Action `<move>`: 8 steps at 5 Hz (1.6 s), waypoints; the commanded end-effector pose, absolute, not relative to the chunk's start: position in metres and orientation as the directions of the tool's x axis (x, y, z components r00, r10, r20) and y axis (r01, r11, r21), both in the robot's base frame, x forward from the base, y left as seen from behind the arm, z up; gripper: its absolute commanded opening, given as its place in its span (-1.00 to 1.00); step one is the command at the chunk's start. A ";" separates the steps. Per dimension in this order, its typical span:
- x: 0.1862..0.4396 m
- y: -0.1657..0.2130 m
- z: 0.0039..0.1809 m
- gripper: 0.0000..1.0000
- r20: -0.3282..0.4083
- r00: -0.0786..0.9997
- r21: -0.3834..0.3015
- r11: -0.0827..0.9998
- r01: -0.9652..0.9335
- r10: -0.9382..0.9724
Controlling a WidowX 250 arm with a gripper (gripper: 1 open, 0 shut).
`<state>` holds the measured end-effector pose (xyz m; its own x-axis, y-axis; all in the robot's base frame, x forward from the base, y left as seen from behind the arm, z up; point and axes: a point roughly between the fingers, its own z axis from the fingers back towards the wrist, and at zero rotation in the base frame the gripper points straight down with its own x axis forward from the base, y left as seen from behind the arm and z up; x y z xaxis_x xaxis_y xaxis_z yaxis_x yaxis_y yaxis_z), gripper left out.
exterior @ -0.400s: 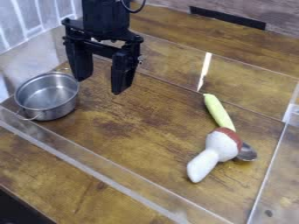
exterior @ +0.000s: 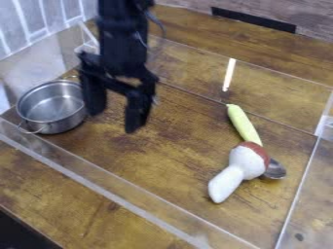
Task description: Put the mushroom in the silver pot
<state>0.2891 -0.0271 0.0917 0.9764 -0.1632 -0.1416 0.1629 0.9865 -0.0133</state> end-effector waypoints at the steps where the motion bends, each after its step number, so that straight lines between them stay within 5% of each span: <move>1: 0.311 -0.071 0.103 1.00 -0.061 0.954 0.003 0.956 0.294 -0.293; 3: 0.321 -0.143 0.100 1.00 -0.027 0.892 0.030 0.891 0.453 -0.452; 8: 0.329 -0.124 0.067 1.00 -0.048 0.774 0.021 0.774 0.633 -0.632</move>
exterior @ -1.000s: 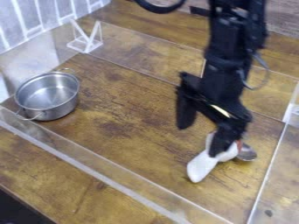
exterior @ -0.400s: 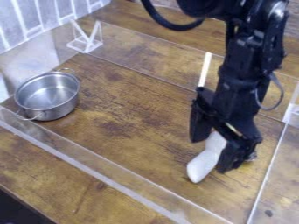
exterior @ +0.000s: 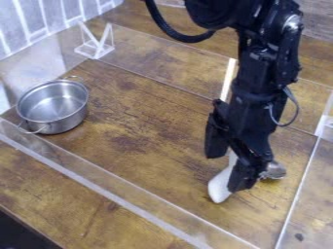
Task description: Put the mushroom in the silver pot
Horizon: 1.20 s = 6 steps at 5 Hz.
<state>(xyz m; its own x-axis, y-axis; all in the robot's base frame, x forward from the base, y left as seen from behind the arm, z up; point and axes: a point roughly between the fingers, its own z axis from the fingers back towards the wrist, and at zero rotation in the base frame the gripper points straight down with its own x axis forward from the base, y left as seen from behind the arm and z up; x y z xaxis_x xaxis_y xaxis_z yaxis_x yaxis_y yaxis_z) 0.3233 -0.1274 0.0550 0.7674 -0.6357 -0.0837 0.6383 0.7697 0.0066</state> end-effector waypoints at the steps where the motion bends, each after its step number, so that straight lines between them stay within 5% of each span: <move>1: 0.328 -0.124 0.062 1.00 -0.042 0.807 0.029 0.807 0.590 -0.589; 4: 0.329 -0.125 0.067 1.00 -0.010 0.790 0.058 0.789 0.612 -0.613; 6: 0.335 -0.135 0.048 1.00 0.017 0.829 0.078 0.827 0.557 -0.559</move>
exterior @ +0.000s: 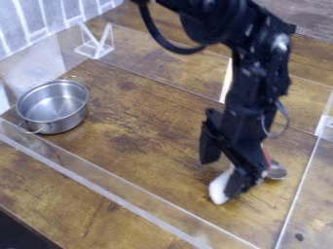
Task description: Put the mushroom in the silver pot
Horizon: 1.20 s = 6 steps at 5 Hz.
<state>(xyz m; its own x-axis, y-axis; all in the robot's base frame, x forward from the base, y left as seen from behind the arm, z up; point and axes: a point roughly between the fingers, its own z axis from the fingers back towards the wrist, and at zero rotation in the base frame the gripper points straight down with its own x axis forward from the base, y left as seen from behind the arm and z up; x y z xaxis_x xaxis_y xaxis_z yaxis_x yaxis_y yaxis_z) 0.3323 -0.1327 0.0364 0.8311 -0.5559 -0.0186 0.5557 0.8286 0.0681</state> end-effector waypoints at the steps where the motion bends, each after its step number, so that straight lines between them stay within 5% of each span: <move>1: 0.339 -0.132 0.043 1.00 0.036 0.864 0.093 0.862 0.498 -0.503; 3: 0.347 -0.127 0.043 1.00 0.052 0.908 0.097 0.907 0.410 -0.416; 4: 0.349 -0.131 0.044 -1.00 0.060 0.923 0.096 0.922 0.374 -0.381; 6: 0.354 -0.149 0.085 -1.00 0.053 0.920 0.135 0.916 0.379 -0.388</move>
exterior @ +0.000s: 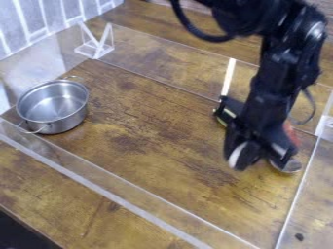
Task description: Put the mushroom in the silver pot
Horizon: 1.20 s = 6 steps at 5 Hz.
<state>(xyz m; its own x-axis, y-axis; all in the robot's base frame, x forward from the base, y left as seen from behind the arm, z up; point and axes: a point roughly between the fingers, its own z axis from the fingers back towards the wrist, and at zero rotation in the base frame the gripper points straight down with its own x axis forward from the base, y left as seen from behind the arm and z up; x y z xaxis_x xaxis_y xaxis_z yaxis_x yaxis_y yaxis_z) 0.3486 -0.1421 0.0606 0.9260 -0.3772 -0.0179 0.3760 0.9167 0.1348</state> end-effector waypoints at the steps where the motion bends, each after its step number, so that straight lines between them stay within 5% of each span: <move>1: 0.352 -0.141 0.113 -1.00 0.067 0.948 0.158 0.941 0.299 -0.312; 3: 0.347 -0.118 0.170 -1.00 0.116 0.983 0.190 0.975 0.118 -0.141; 6: 0.315 -0.042 0.165 -1.00 0.159 0.953 0.210 0.934 -0.289 0.259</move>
<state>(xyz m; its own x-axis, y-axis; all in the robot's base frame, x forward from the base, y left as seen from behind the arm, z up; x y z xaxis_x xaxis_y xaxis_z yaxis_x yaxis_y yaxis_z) 0.3177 -0.0457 0.1455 0.9652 0.2400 0.1041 -0.2585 0.9358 0.2396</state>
